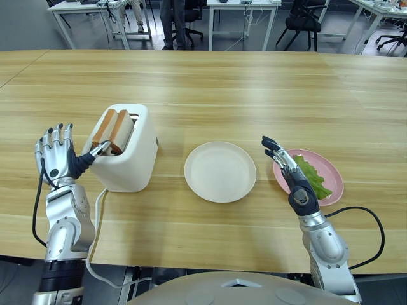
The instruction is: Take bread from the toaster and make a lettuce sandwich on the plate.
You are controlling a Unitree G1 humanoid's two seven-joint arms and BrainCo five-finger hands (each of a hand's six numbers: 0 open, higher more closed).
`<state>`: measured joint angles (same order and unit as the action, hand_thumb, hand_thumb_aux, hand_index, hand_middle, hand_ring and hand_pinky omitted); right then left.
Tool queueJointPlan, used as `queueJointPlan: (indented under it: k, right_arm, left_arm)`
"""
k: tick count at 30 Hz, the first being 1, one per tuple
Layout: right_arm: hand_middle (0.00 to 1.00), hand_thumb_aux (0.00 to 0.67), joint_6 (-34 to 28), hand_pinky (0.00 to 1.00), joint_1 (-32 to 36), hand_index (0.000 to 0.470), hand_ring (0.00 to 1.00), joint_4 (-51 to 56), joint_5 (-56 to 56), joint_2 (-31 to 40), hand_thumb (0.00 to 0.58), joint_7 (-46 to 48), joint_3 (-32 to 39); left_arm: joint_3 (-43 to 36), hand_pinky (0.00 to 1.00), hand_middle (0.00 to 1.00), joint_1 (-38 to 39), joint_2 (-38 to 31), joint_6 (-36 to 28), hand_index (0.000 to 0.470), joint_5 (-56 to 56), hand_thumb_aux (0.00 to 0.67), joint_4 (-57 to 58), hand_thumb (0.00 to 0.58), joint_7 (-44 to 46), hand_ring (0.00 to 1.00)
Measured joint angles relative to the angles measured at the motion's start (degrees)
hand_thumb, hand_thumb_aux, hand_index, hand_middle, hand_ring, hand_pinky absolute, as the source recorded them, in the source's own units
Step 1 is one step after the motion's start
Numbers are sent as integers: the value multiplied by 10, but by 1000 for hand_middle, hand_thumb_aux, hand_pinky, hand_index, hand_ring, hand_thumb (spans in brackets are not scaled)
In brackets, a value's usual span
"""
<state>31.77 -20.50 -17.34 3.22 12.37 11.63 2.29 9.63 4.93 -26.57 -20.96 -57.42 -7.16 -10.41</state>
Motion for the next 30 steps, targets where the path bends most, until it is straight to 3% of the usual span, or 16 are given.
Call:
queueJointPlan:
  k: [1,2,3,4,25,26,28,29,30]
  right_arm:
    - [0,0,0,0,0,0,0,0,0,0,0,0,0]
    - [0,0,0,0,0,0,0,0,0,0,0,0,0]
    - [0,0,0,0,0,0,0,0,0,0,0,0,0]
    - [0,0,0,0,0,0,0,0,0,0,0,0,0]
    - [0,0,0,0,-1,0,0,0,0,-1,0,0,3]
    - [0,0,0,0,-1,0,0,0,0,-1,0,0,3]
    - [0,0,0,0,-1,0,0,0,0,-1,0,0,4]
    - [0,0,0,0,-1,0,0,0,0,-1,0,0,4]
    - [0,0,0,0,0,0,0,0,0,-1,0,0,4]
  left_arm:
    - [0,0,0,0,-1,0,321,1,468,-3,527,1,0]
    - [-1,0,0,0,-2,0,377,2,549,-5,561,1,0]
    - [-2,0,0,0,-4,1,377,5,549,-5,561,2,0]
    - [-4,0,0,1,-5,1,460,8,670,-4,580,4,0]
    - [-40,20,20,-23,10,58,460,83,670,-7,580,-47,20]
    - [-36,98,98,-24,13,67,460,94,670,-7,580,-55,98]
    - [-20,929,929,-35,23,93,460,129,670,-7,580,-71,929]
    - [-7,1000,1000,-46,32,110,460,156,670,-7,580,-80,1000]
    - [0,1000,1000,-51,34,119,460,170,670,-8,580,-85,1000]
